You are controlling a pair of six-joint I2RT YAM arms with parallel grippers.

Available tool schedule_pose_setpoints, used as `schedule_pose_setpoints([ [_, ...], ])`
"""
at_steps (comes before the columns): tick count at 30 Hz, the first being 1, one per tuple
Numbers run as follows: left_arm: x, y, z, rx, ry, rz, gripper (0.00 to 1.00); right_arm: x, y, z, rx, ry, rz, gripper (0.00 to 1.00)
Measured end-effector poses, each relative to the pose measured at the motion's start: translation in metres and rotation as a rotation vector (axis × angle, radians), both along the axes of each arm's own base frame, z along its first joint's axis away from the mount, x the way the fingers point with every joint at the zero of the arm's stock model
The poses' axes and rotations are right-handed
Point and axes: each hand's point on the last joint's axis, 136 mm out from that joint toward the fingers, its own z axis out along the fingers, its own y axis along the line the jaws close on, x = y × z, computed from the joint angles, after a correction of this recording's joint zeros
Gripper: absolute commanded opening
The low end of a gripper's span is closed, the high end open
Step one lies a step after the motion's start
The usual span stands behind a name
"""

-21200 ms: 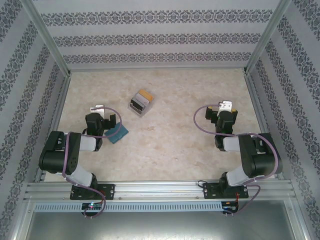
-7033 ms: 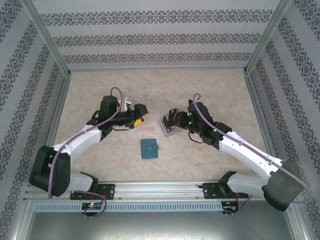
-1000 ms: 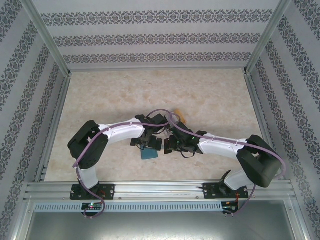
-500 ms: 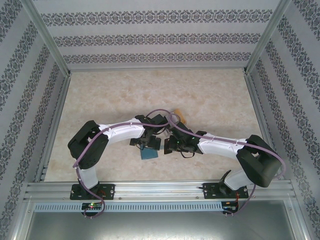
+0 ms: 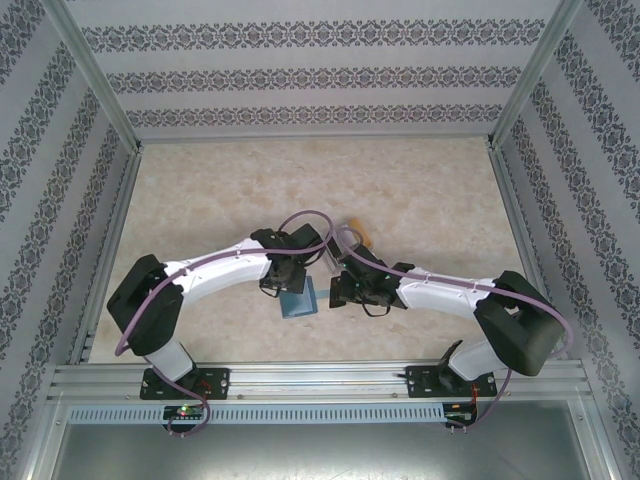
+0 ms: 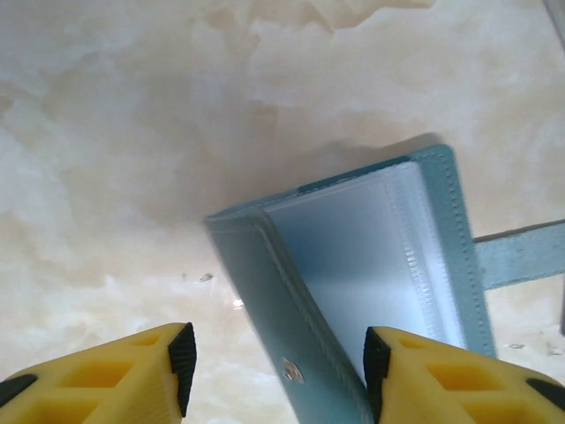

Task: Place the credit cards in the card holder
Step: Open the card holder at the bottom-center of the table.

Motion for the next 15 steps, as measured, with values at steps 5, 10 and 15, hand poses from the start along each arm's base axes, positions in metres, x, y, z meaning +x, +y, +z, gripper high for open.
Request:
schedule_pose_setpoints([
  [5, -0.015, 0.017, -0.010, 0.036, 0.031, 0.007, 0.38, 0.000, -0.006, 0.001, -0.011, -0.006, -0.018, 0.00],
  [10, -0.026, 0.026, -0.017, 0.022, 0.056, 0.017, 0.07, -0.001, -0.008, 0.002, -0.012, -0.009, -0.028, 0.00],
  [15, -0.026, 0.009, -0.014, -0.109, 0.040, -0.007, 0.00, -0.004, -0.016, 0.005, -0.023, -0.016, -0.041, 0.00],
])
